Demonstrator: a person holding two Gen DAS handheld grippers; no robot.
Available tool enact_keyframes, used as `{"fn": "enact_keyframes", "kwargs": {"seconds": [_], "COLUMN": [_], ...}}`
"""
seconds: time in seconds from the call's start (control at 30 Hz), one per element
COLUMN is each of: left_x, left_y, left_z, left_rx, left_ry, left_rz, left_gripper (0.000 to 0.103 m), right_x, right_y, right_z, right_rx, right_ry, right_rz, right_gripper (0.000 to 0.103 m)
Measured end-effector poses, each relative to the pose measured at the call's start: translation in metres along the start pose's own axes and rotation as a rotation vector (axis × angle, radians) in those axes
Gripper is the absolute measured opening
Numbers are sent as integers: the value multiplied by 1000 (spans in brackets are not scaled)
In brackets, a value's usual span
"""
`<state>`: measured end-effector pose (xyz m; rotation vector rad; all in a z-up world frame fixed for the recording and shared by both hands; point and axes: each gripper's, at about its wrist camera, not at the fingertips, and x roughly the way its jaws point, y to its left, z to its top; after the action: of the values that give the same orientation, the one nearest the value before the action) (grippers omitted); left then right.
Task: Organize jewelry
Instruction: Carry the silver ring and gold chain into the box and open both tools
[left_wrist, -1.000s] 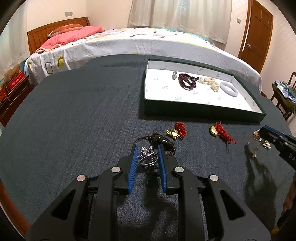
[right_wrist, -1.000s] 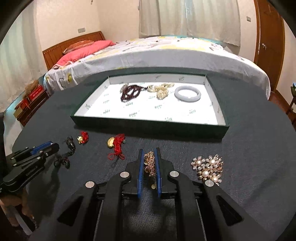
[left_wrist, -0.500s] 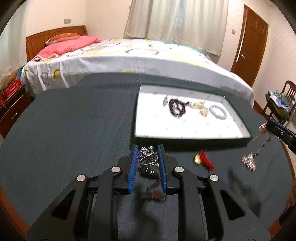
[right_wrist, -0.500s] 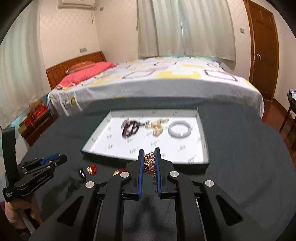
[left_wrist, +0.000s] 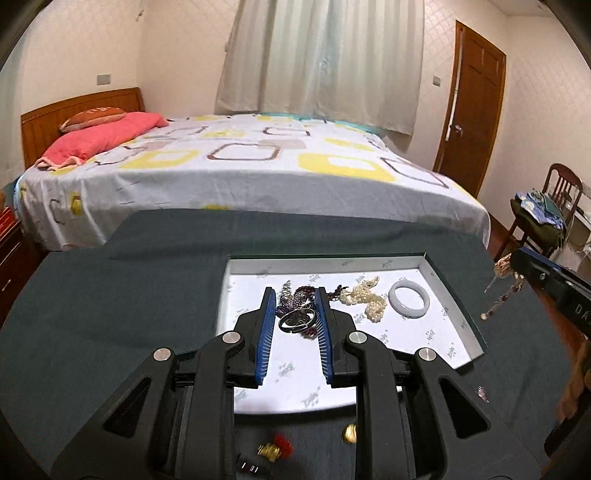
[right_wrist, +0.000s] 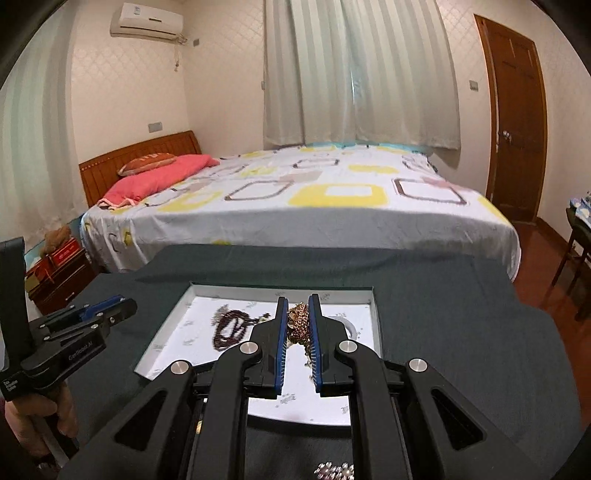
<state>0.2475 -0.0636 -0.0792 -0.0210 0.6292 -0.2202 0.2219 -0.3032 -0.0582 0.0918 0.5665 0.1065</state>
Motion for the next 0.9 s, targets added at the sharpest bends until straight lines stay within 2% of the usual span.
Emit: {"fn": "enact_keyframes", "kwargs": {"seconds": [0.23,0.43,0.63,0.83,0.87,0.9], "left_x": [63,89,100,101,101,101], "left_y": [-11,-8,-4,-3,-4,-3], "left_z": [-27,-47,-55,-58,-58,-58], "left_rx": [34,36,35,39,43,44], "left_ry": [135,217,265,272,272,272], "left_rz": [-3,4,4,10,11,13], "left_gripper": [21,21,21,23,26,33], "right_x": [52,76,85,88,88,89], "right_y": [-19,-28,-31,-32,-32,-32], "right_z": [-37,-65,-75,-77,-77,-77], "right_rx": [36,58,63,60,58,58], "right_ry": [147,240,279,286,288,288], "right_rz": [-17,-26,-30,-46,-47,-46], "right_gripper": [12,12,12,12,12,13]}}
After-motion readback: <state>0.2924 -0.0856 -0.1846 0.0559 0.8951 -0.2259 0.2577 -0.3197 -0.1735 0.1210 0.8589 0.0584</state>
